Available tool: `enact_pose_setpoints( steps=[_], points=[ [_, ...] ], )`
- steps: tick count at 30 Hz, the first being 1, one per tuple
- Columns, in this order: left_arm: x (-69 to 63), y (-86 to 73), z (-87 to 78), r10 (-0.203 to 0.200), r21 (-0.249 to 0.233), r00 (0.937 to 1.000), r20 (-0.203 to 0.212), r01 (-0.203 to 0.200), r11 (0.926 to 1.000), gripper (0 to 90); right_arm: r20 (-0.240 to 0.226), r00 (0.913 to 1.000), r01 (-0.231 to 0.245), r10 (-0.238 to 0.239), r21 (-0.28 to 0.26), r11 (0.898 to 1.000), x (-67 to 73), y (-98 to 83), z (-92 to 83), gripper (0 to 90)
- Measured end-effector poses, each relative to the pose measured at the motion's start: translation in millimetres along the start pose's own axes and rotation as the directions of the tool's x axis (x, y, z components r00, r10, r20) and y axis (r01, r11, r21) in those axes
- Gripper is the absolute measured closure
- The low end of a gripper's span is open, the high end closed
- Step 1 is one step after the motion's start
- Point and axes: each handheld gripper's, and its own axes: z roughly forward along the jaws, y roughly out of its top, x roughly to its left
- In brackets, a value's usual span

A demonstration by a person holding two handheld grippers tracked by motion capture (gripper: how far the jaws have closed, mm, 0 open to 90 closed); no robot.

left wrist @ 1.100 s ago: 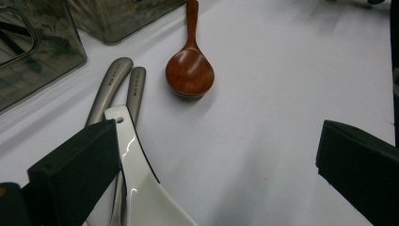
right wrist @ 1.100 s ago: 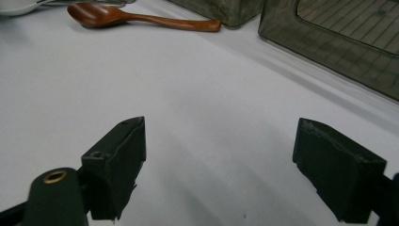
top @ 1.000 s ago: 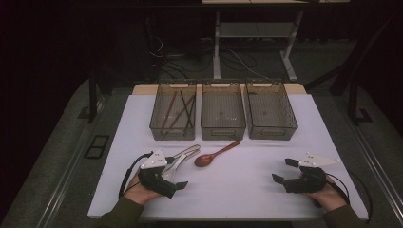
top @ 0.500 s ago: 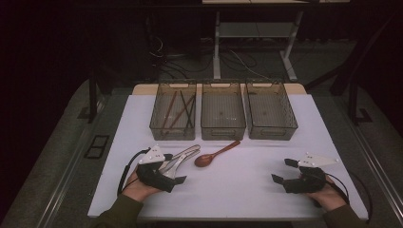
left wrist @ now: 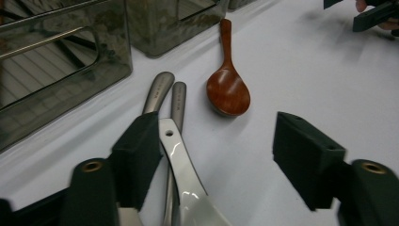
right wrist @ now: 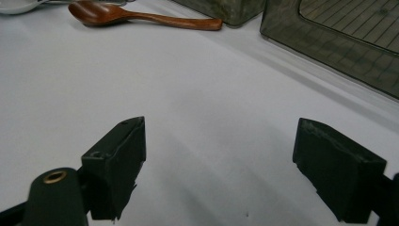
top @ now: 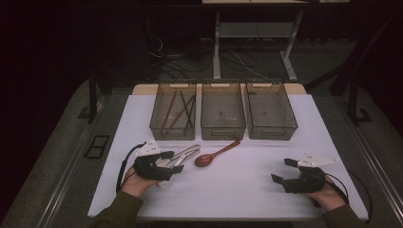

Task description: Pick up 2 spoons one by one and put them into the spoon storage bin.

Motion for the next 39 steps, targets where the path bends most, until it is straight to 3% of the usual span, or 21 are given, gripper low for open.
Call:
enact_pose_setpoints(
  steps=[9, 18, 24, 30, 39],
  points=[
    [12.3, 1.4, 3.3, -0.022, 0.042, 0.9984, -0.052, 0.024, 0.9988, 67.3, -0.003, 0.9999, 0.010, -0.010, 0.000, 1.000, 0.8, -0.9, -1.6, 17.7],
    [22.8, 5.2, 18.5, -0.042, 0.141, 0.9929, -0.112, 0.058, 0.9883, 87.2, -0.006, 0.9999, 0.014, -0.014, -0.001, 1.000, 1.7, -0.6, -1.4, 17.6],
    [25.3, 10.1, 27.6, -0.035, 0.205, 0.9895, -0.140, 0.064, 0.9768, 88.7, -0.005, 0.9999, 0.013, -0.013, -0.003, 1.000, 1.9, -0.7, -1.8, 17.6],
    [30.6, 15.8, 36.5, -0.022, 0.241, 0.9909, -0.133, 0.053, 0.9691, 88.8, -0.005, 0.9999, 0.011, -0.011, -0.005, 1.000, 1.4, -0.6, -2.1, 17.7],
    [28.0, 18.2, 42.5, -0.019, 0.251, 0.9947, -0.101, 0.044, 0.9669, 88.8, -0.003, 0.9999, 0.012, -0.012, -0.007, 1.000, 1.0, -0.8, -2.6, 17.6]
  ],
)
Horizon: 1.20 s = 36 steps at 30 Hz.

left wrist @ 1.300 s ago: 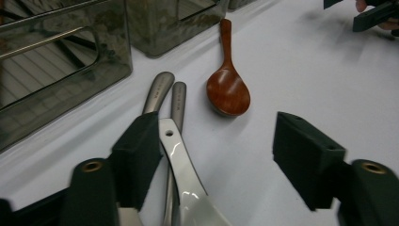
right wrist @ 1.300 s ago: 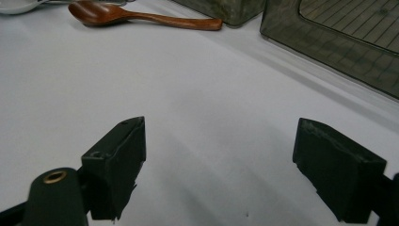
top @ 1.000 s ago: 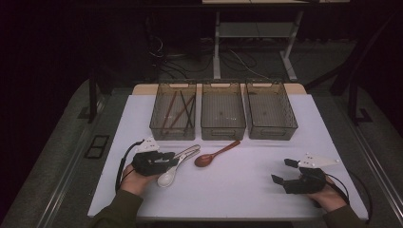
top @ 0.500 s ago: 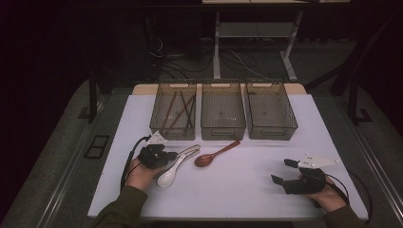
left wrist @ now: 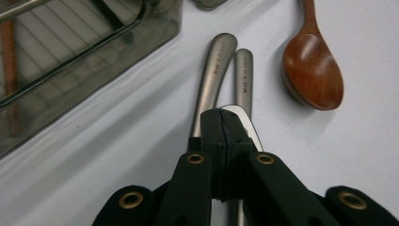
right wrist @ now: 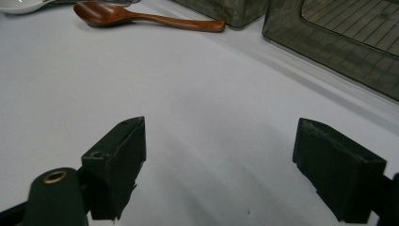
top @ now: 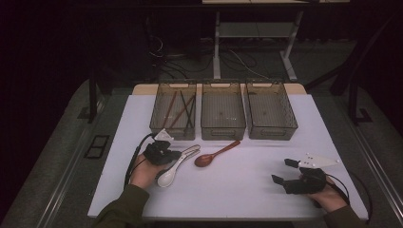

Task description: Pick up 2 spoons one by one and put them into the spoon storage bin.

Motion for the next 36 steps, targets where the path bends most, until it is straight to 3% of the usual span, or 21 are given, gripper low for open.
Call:
enact_pose_setpoints(
  steps=[10, 16, 27, 32, 36],
  points=[
    [-10.2, 2.9, 2.9, 0.033, 0.012, 0.9987, 0.039, -0.033, 0.9994, 88.8, 0.002, 1.0000, -0.001, 0.001, -0.001, 1.000, 0.0, 0.2, -0.5, 17.6],
    [-17.6, 4.6, 6.1, 0.070, 0.036, 0.9957, 0.061, -0.073, 0.9967, 88.9, 0.002, 1.0000, -0.001, 0.001, -0.002, 1.000, -0.2, 0.2, -0.6, 17.7],
    [-31.7, 5.4, 11.0, 0.127, 0.090, 0.9828, 0.134, -0.140, 0.9861, 88.9, 0.002, 1.0000, -0.004, 0.004, -0.003, 1.000, -0.4, 0.3, -1.3, 17.7],
    [-28.0, 5.1, 3.5, 0.122, 0.056, 0.9854, 0.119, -0.129, 0.9900, 88.1, 0.002, 1.0000, -0.005, 0.005, -0.007, 1.000, -0.6, 0.4, -1.8, 17.7],
    [-25.3, 0.8, -8.5, 0.108, 0.012, 0.9882, 0.108, -0.110, 0.9939, 79.4, 0.002, 1.0000, -0.006, 0.006, -0.008, 1.000, -0.7, 0.3, -2.0, 17.7]
  ],
)
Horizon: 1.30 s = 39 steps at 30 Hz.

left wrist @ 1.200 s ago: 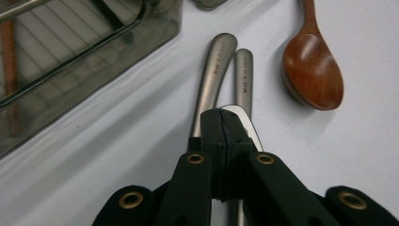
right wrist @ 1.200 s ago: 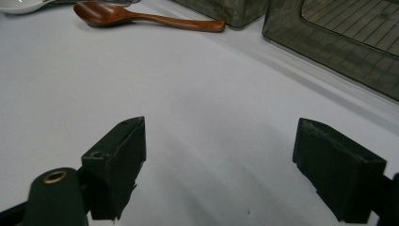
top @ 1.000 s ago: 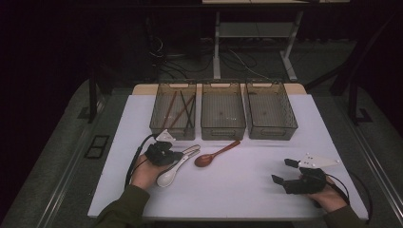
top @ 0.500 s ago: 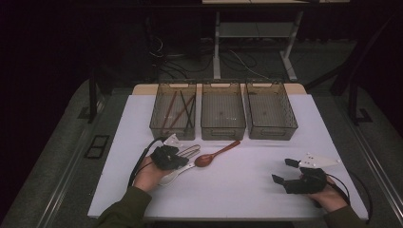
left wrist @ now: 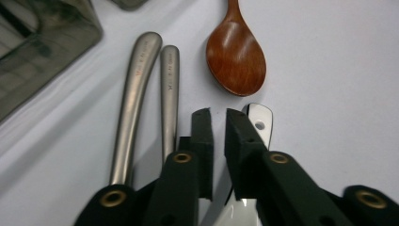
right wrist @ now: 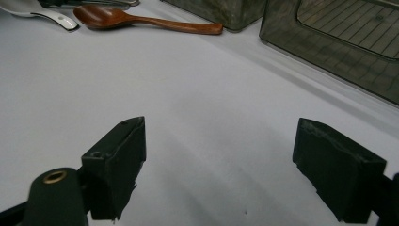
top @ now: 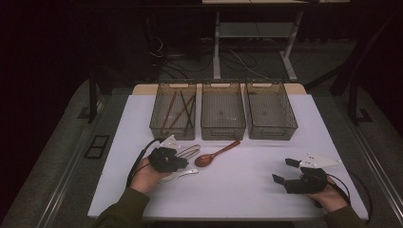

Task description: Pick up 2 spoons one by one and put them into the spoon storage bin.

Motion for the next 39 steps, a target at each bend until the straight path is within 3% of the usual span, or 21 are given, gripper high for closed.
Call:
enact_pose_setpoints(
  steps=[9, 15, 18, 20, 21, 26, 39],
  points=[
    [-3.6, -26.2, -26.2, -0.044, -0.072, 0.9988, -0.023, 0.042, 0.9965, 56.4, 0.001, 1.0000, 0.003, -0.003, -0.001, 1.000, 0.2, -0.1, -0.3, 17.7],
    [-7.6, -40.6, -30.6, -0.038, -0.059, 0.9982, -0.047, 0.035, 0.9976, 48.0, 0.001, 1.0000, 0.002, -0.002, 0.000, 1.000, 0.4, 0.0, 0.0, 17.7],
    [-6.1, -42.9, -30.6, -0.032, -0.049, 0.9980, -0.053, 0.030, 0.9983, 46.7, 0.001, 1.0000, 0.004, -0.004, 0.000, 1.000, 0.6, 0.1, 0.2, 17.6],
    [-6.3, -44.0, -29.6, -0.051, -0.048, 0.9971, -0.057, 0.048, 0.9977, 46.5, 0.002, 1.0000, 0.004, -0.004, 0.000, 1.000, 0.9, 0.2, 0.1, 17.7],
    [-5.0, -44.2, -29.2, -0.033, -0.040, 0.9979, -0.055, 0.030, 0.9987, 46.4, 0.001, 1.0000, 0.004, -0.004, 0.000, 1.000, 0.9, 0.2, 0.0, 17.7],
    [-7.0, -45.6, -27.1, -0.028, -0.013, 0.9983, -0.051, 0.027, 0.9995, 46.3, 0.002, 1.0000, 0.003, -0.003, 0.000, 1.000, 0.3, 0.1, -0.2, 17.7],
    [-7.2, -52.0, -31.2, -0.044, -0.007, 0.9965, -0.071, 0.043, 0.9990, 47.1, 0.001, 1.0000, 0.004, -0.004, 0.001, 1.000, 0.6, 0.1, 0.3, 17.7]
  ],
)
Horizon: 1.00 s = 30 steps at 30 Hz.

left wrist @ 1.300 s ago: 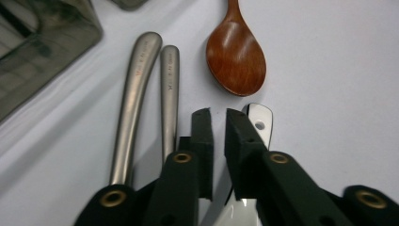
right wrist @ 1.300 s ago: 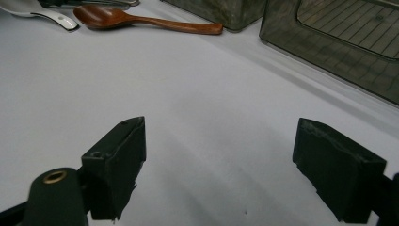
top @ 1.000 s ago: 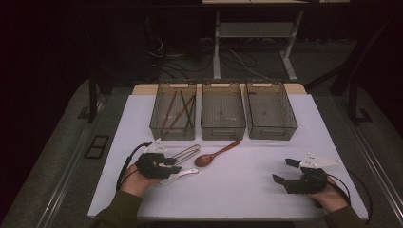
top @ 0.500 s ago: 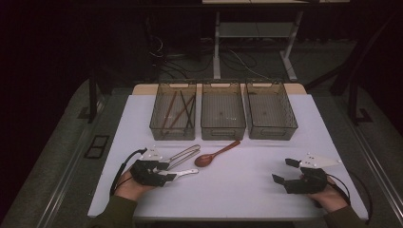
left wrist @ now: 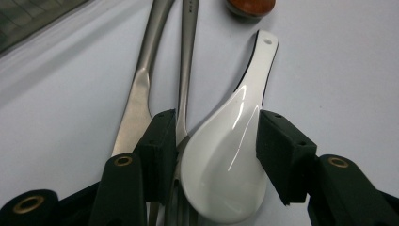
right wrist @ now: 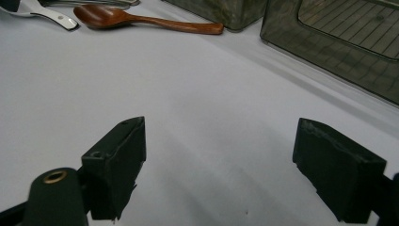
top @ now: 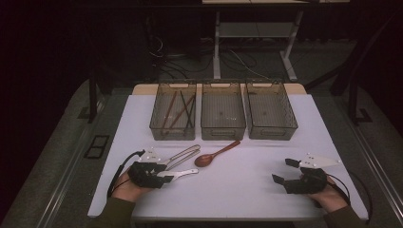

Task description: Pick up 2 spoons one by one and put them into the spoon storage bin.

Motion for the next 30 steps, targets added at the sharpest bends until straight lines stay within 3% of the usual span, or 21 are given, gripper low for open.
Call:
enact_pose_setpoints(
  steps=[8, 12, 15, 23, 30],
  points=[
    [-4.2, -0.4, 1.5, 0.027, 0.025, 0.9996, 0.008, -0.027, 0.9993, 51.6, 0.001, 1.0000, 0.001, -0.001, 0.000, 1.000, 0.1, 0.0, -0.1, 17.7],
    [-4.3, -0.3, 1.3, 0.045, 0.030, 0.9986, 0.028, -0.046, 0.9985, 57.4, 0.001, 1.0000, 0.001, -0.001, -0.001, 1.000, 0.2, 0.0, 0.1, 17.6],
    [-4.7, -0.3, 2.9, 0.048, 0.033, 0.9965, 0.068, -0.050, 0.9982, 63.8, 0.001, 1.0000, 0.001, -0.001, 0.000, 1.000, 0.2, 0.0, 0.0, 17.7],
    [-4.1, 0.5, -0.3, 0.050, 0.020, 0.9945, 0.092, -0.052, 0.9984, 78.3, 0.000, 1.0000, 0.002, -0.002, 0.003, 1.000, 0.6, 0.1, 0.5, 17.7],
    [-4.7, 1.7, -0.1, 0.061, 0.020, 0.9940, 0.090, -0.063, 0.9978, 79.0, -0.001, 1.0000, 0.002, -0.002, 0.004, 1.000, 0.8, 0.0, 0.5, 17.7]
  ],
)
